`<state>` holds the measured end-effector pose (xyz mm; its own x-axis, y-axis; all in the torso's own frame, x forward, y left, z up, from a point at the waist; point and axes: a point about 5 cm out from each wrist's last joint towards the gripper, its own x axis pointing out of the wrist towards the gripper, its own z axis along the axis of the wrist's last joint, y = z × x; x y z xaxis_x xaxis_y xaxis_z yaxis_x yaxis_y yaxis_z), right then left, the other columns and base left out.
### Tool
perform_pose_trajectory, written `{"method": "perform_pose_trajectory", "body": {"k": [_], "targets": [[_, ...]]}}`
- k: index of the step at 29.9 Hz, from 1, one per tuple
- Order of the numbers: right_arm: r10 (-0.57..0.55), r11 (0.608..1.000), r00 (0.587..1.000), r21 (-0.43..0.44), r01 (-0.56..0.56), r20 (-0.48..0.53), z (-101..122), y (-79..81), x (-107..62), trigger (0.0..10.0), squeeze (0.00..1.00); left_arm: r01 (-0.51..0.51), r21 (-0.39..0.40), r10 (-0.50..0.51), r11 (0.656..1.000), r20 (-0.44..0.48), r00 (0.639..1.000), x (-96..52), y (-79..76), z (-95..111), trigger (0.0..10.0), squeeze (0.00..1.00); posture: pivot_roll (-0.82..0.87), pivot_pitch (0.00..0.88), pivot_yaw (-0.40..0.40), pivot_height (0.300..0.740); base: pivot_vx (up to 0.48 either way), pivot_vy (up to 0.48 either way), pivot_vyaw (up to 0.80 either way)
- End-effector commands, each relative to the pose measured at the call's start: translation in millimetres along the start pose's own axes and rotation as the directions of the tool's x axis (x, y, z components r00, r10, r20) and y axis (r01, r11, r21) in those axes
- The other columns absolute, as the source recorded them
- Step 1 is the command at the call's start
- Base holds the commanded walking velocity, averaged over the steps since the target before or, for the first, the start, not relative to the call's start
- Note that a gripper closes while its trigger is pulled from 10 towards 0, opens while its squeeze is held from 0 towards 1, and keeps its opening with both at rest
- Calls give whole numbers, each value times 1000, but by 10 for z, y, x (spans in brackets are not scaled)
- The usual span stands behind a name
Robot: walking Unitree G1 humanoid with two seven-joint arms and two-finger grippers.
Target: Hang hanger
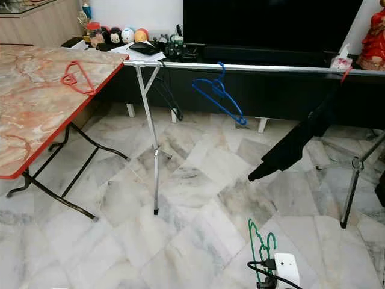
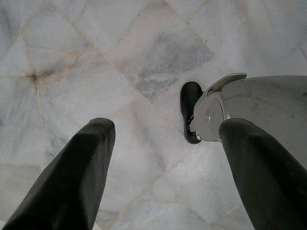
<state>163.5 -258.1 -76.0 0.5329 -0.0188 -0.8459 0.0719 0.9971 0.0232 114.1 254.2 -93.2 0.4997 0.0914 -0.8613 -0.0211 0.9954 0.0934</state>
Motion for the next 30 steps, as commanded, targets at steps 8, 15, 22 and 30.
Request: {"method": "perform_pose_trajectory", "body": {"k": [8, 15, 22, 30], "targets": [[-45, 999, 999, -7, 45, -1, 12, -42, -5, 10000, 0, -63, 5, 63, 998, 21, 998, -19, 60, -16, 10000, 0, 17, 0, -40, 716, 0, 0, 0], [-45, 999, 999, -7, 45, -1, 12, -42, -5, 10000, 0, -63, 5, 63, 998, 21, 998, -19, 60, -16, 10000, 0, 17, 0, -40, 716, 0, 0, 0], [-45, 999, 999, -7, 45, -1, 12, -42, -5, 10000, 0, -63, 5, 63, 998, 21, 998, -19, 60, -16, 10000, 0, 17, 0, -40, 716, 0, 0, 0], [-45, 999, 999, -7, 45, -1, 12, -42, -5, 10000, 0, -63, 5, 63, 998, 21, 998, -19, 60, -16, 10000, 0, 17, 0, -40, 716, 0, 0, 0]]}}
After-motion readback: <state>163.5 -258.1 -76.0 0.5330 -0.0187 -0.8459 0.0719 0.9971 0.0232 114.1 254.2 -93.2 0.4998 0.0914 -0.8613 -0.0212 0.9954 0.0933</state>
